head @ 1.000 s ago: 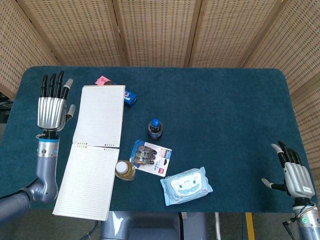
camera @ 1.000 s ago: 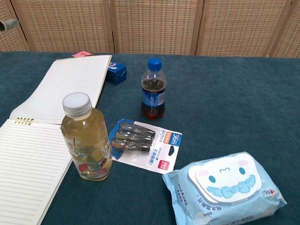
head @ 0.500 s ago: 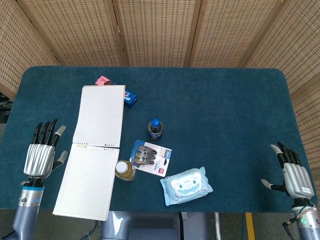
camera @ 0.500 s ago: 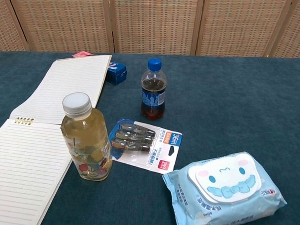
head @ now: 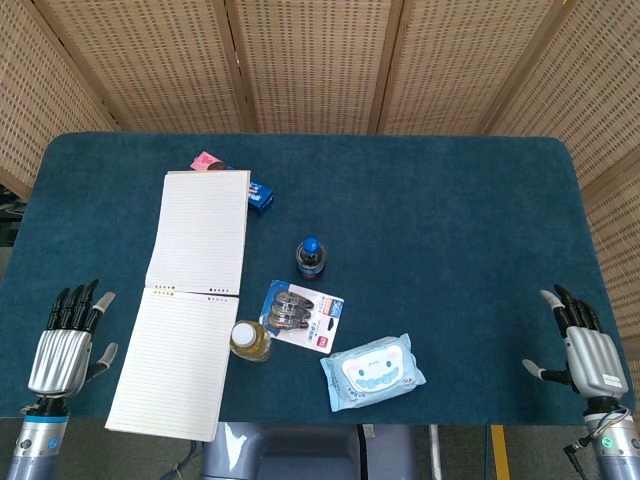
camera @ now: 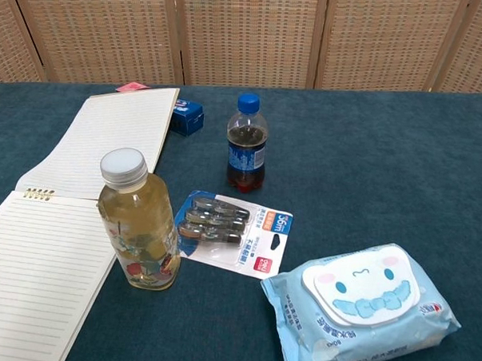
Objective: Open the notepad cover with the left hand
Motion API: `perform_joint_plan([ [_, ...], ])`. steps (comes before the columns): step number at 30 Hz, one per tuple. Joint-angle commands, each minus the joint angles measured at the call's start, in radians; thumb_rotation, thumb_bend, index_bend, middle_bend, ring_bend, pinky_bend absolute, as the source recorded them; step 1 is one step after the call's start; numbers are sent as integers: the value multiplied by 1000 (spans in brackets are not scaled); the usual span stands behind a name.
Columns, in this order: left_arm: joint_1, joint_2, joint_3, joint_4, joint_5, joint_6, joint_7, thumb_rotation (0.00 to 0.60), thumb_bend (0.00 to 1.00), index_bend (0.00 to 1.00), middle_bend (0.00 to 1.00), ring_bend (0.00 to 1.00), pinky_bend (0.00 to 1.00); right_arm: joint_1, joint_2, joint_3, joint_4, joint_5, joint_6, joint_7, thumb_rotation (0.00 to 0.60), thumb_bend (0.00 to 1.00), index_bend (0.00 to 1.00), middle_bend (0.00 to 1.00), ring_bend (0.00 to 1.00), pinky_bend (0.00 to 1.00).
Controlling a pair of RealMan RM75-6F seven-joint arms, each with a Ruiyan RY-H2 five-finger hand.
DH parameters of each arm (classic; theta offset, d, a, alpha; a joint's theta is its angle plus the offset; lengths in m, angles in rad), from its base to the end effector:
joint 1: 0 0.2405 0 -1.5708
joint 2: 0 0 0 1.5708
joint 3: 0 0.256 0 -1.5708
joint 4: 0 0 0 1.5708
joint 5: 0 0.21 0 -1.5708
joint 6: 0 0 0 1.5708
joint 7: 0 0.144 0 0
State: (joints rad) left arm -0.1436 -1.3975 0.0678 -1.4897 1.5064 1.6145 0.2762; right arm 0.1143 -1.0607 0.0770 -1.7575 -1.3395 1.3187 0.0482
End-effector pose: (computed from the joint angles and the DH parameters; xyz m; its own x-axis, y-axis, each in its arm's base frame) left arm -0.2922 0.1731 0.0807 0.5082 -0.0340 0.8606 0.8575 -0.0735 -0.5092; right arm -0.3067 -0.1906 0.1522 0.2329 -0.1335 0.9633 -0.9620 0.1136 0.2483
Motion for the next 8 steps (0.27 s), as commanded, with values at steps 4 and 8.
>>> perform_joint_plan([
  [4, 17, 14, -10, -8, 22, 11, -18, 600, 301, 108, 0, 0, 0, 2, -5, 0, 1, -4, 4, -14, 600, 156, 56, 0, 0, 0],
  [8, 23, 17, -14, -11, 35, 10, -26, 600, 302, 105, 0, 0, 0, 0, -10, 2, 4, -8, 14, -15, 600, 156, 57, 0, 0, 0],
])
